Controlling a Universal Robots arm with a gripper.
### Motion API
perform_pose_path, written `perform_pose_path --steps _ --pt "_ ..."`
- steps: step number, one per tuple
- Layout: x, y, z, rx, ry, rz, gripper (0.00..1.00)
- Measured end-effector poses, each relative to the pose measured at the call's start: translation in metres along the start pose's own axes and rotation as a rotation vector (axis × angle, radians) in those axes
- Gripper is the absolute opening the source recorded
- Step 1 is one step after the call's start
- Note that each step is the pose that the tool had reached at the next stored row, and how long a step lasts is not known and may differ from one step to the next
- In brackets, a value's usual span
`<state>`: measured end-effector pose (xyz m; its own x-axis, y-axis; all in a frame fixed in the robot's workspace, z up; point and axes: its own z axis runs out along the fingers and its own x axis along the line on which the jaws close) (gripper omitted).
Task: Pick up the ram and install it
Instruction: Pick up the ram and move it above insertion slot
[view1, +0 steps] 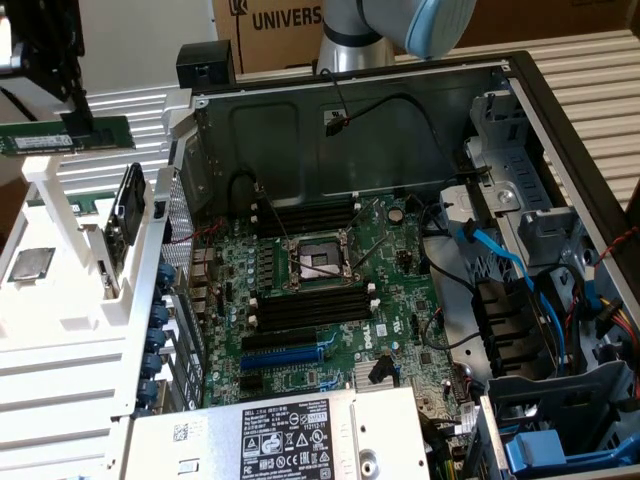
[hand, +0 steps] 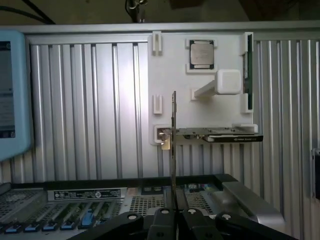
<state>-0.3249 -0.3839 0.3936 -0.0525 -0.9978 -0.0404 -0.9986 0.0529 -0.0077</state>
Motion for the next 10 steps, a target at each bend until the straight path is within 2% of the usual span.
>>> perform_pose_path --steps 5,10 --pt "-0.001 -0.0193 -0.0010 -0.0004 -0.0054 -0.003 0.12" --pt "-0.002 -0.0421 -0.0009 -0.0006 -0.0067 -0.005 0.12"
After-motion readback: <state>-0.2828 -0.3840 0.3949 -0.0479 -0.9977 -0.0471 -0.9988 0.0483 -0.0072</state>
